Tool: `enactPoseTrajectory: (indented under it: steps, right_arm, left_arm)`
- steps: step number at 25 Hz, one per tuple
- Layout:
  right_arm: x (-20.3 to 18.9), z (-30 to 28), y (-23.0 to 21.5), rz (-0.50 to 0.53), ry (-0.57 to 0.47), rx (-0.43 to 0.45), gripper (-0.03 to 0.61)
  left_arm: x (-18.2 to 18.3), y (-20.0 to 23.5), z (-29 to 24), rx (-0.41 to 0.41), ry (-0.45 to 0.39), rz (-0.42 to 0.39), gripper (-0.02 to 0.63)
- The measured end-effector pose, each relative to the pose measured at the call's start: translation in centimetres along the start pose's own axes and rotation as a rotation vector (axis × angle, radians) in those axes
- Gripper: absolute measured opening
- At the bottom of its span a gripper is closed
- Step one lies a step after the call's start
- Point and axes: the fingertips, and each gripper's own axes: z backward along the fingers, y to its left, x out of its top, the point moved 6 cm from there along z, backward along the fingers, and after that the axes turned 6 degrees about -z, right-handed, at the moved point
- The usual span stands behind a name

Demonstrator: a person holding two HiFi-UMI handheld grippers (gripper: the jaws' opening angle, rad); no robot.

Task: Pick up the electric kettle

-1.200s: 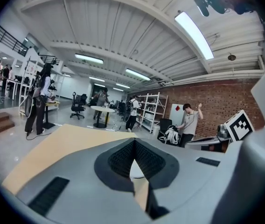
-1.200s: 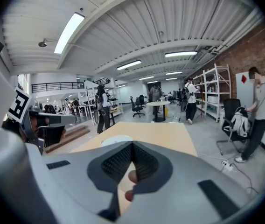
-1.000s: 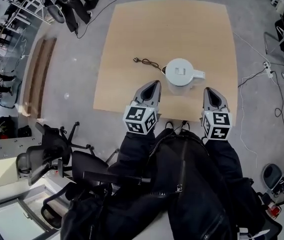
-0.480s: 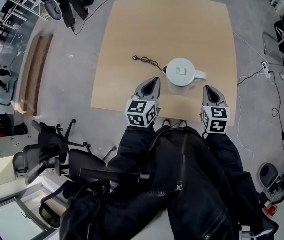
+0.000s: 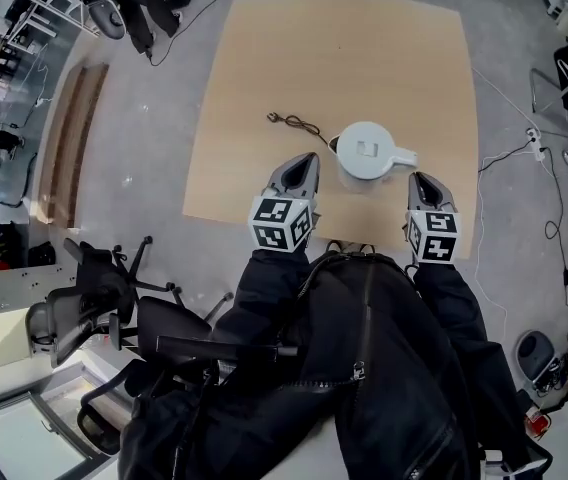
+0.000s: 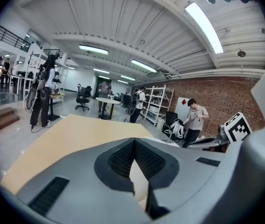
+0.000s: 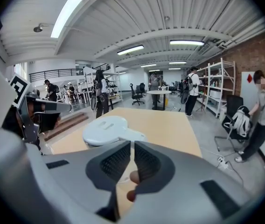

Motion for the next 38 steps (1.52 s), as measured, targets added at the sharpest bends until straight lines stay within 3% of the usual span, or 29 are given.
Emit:
enactPoseTrajectory:
  steps: [15,38]
  right_arm:
    - [-2.1,-2.7,-1.6,-0.001,0.115,-0.005,0.144]
    - [-3.0,-7.6,-2.4,0.072,0.196,-0.069,0.147]
  left_arm:
    - [0.0,1.0,-1.2,0.017,0.010,0.012,-0.002]
    - [-0.5,2.4,-0.9,0.083,0.011,0.024,-0.002]
